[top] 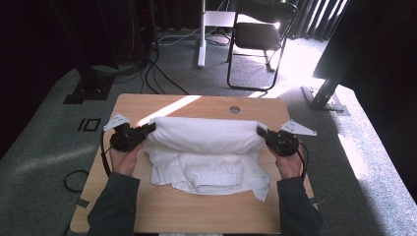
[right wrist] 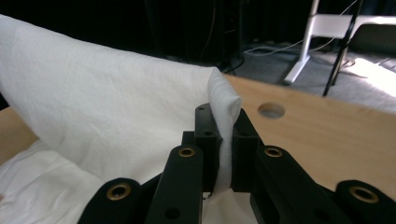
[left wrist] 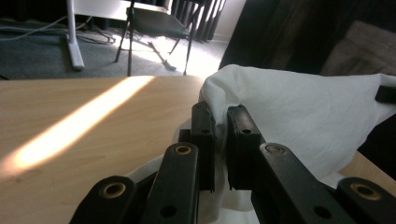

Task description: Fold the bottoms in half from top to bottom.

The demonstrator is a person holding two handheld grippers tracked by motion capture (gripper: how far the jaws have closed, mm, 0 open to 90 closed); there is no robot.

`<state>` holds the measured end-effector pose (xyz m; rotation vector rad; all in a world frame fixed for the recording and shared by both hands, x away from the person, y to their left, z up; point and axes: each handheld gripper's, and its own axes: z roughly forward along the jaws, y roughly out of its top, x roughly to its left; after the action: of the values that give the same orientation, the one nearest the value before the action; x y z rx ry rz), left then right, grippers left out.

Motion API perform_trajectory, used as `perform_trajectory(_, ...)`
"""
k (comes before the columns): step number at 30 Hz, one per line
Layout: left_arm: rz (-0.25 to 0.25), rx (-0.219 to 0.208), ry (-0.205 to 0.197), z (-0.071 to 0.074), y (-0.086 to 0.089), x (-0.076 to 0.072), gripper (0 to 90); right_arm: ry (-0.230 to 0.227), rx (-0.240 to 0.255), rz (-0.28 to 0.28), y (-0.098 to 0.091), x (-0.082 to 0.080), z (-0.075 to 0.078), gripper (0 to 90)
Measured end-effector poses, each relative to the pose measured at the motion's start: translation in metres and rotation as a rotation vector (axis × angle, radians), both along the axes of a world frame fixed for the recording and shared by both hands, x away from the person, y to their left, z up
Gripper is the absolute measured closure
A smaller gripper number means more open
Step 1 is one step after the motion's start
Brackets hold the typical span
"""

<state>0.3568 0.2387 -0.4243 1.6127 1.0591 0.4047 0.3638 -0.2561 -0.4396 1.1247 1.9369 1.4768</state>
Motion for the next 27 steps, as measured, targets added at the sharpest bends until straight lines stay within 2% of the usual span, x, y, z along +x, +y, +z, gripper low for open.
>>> perform_trajectory(2,-0.015,0.006,0.014,-0.007,-0.002,-0.01,84.0,0.031,0.03,0.019,-0.006,-0.01,-0.014,84.2)
perform_trajectory(3,-0.034,0.018,0.035,-0.014,-0.004,-0.018,83.8,0.043,0.03,0.023,-0.008,-0.014,-0.019,83.9)
perform_trajectory(4,-0.034,0.018,0.035,-0.014,-0.004,-0.018,83.5,0.043,0.03,0.023,-0.008,-0.014,-0.019,83.9)
perform_trajectory(5,-0.055,0.029,0.075,-0.024,-0.008,-0.026,83.5,0.061,0.006,0.024,-0.01,-0.022,-0.028,83.3)
perform_trajectory(7,-0.094,0.033,0.098,-0.035,-0.009,-0.034,76.2,0.1,-0.014,0.033,-0.015,-0.034,-0.045,81.3)
perform_trajectory(9,-0.095,0.026,0.085,-0.038,-0.006,-0.041,65.0,0.115,-0.017,0.047,-0.02,-0.042,-0.053,74.8)
perform_trajectory(11,-0.071,-0.004,0.058,-0.034,-0.001,-0.041,58.3,0.114,-0.009,0.07,-0.025,-0.047,-0.052,61.1)
perform_trajectory(12,-0.07,-0.019,0.058,-0.031,0.001,-0.039,58.0,0.096,-0.019,0.06,-0.026,-0.049,-0.048,52.9)
perform_trajectory(13,-0.069,-0.026,0.06,-0.028,0.001,-0.036,57.4,0.068,-0.023,0.041,-0.026,-0.051,-0.043,48.2)
perform_trajectory(14,-0.062,-0.014,0.059,-0.025,-0.002,-0.033,57.3,0.044,-0.019,0.027,-0.026,-0.051,-0.036,46.5)
perform_trajectory(16,-0.075,0.002,0.063,-0.019,-0.014,-0.027,57.5,0.014,-0.001,-0.001,-0.023,-0.049,-0.022,45.9)
perform_trajectory(18,-0.096,0.028,0.055,-0.017,-0.03,-0.02,57.7,0.012,-0.017,-0.008,-0.012,-0.041,-0.012,46.6)
perform_trajectory(20,-0.108,0.039,0.077,-0.019,-0.046,-0.012,57.8,0.033,-0.042,-0.019,0.004,-0.03,-0.009,48.3)
perform_trajectory(22,-0.134,0.04,0.105,-0.026,-0.061,-0.006,58.7,0.06,-0.076,-0.024,0.022,-0.019,-0.014,49.8)
perform_trajectory(23,-0.134,0.04,0.105,-0.026,-0.061,-0.006,58.9,0.073,-0.094,-0.019,0.031,-0.014,-0.018,50.3)
perform_trajectory(24,-0.154,0.063,0.13,-0.035,-0.074,-0.001,59.3,0.09,-0.106,-0.013,0.039,-0.01,-0.024,50.6)
perform_trajectory(27,-0.187,0.081,0.17,-0.049,-0.089,-0.002,60.6,0.157,-0.155,-0.02,0.056,-0.003,-0.043,52.9)
